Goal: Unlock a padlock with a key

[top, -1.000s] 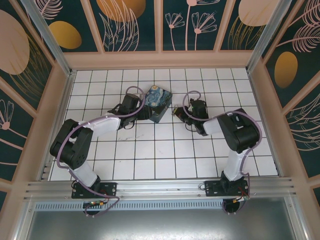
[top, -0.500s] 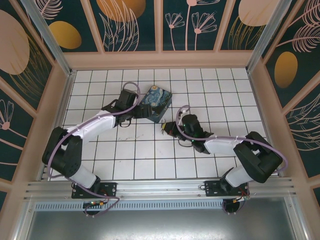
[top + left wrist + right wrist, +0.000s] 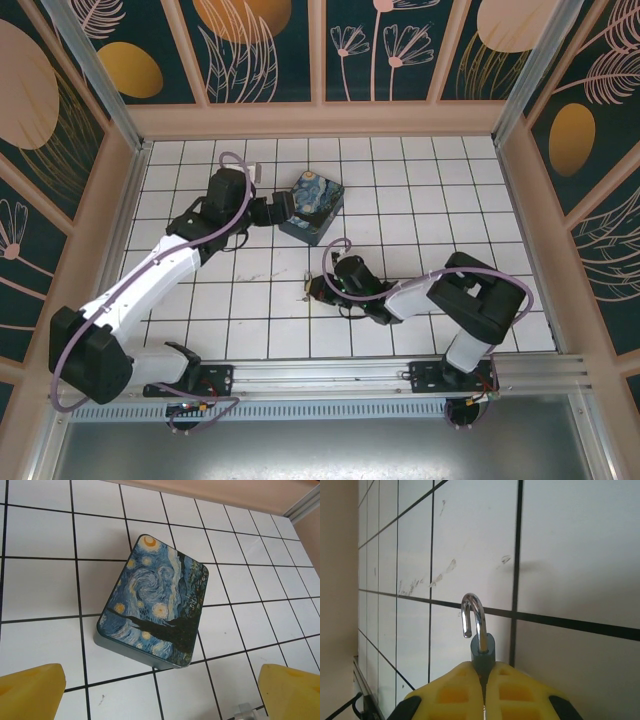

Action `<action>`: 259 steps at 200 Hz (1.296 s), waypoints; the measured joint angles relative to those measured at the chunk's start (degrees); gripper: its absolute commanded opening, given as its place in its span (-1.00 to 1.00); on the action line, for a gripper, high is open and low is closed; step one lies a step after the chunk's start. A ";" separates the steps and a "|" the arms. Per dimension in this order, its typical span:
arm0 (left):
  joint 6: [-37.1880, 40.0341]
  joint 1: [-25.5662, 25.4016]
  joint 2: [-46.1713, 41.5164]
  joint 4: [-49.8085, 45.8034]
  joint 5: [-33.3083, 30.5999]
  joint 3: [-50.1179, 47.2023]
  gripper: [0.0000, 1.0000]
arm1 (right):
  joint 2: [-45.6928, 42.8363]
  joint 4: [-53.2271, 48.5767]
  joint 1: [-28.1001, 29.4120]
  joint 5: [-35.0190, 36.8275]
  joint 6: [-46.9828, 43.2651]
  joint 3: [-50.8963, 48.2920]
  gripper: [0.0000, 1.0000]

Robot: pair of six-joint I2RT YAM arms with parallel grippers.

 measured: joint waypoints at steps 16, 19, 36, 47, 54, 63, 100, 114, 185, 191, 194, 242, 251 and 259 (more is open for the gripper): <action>-0.02 0.00 -1.05 -0.63 -0.26 -0.85 0.97 | -0.98 1.27 -0.81 0.48 0.94 -2.19 -0.02; -0.04 0.00 -1.20 -0.79 -0.31 -1.01 0.97 | -1.55 1.66 -0.94 0.42 0.81 -2.54 0.07; -0.22 0.00 -1.84 -1.38 -0.96 -1.64 0.97 | -6.86 -0.13 -1.62 2.12 1.18 -4.46 0.41; -0.39 0.00 -2.16 -1.73 -1.81 -1.68 0.97 | -11.28 -2.91 -2.27 2.91 0.85 -5.55 0.58; -0.42 0.00 -2.40 -1.95 -2.49 -1.68 0.97 | -14.78 -5.49 -2.78 3.67 0.55 -5.88 0.77; -0.57 0.13 -2.89 -2.19 -3.54 -1.68 0.97 | -19.54 -9.51 -3.72 4.81 -0.22 -5.88 0.94; -0.87 1.68 -6.16 -2.47 -10.78 -1.68 0.97 | -39.82 -30.36 -12.35 11.19 -6.10 0.63 0.98; -0.83 2.49 -7.41 -1.88 -14.05 -1.84 0.97 | -44.39 -37.64 -17.38 15.13 -9.03 5.99 0.98; 4.44 4.20 -12.63 15.82 -27.23 -14.95 0.98 | -45.05 -44.09 -33.79 38.16 -27.65 14.97 0.98; 5.64 4.44 -13.11 17.97 -28.00 -16.76 0.97 | -44.02 -43.36 -34.73 39.10 -28.89 14.10 0.98; 6.19 4.66 -13.29 18.88 -28.41 -17.57 0.98 | -43.30 -42.91 -35.36 39.60 -29.70 13.49 0.97; 17.62 10.38 -13.46 34.67 -32.72 -27.15 0.98 | -34.53 -30.80 -42.64 42.16 -37.68 1.11 0.97; 19.45 11.23 -12.98 37.79 -33.00 -28.74 0.98 | -33.55 -27.50 -43.65 42.07 -38.97 -1.46 0.98; 20.85 12.00 -12.20 40.50 -33.14 -30.03 0.98 | -32.74 -24.46 -44.48 41.90 -40.37 -3.48 0.97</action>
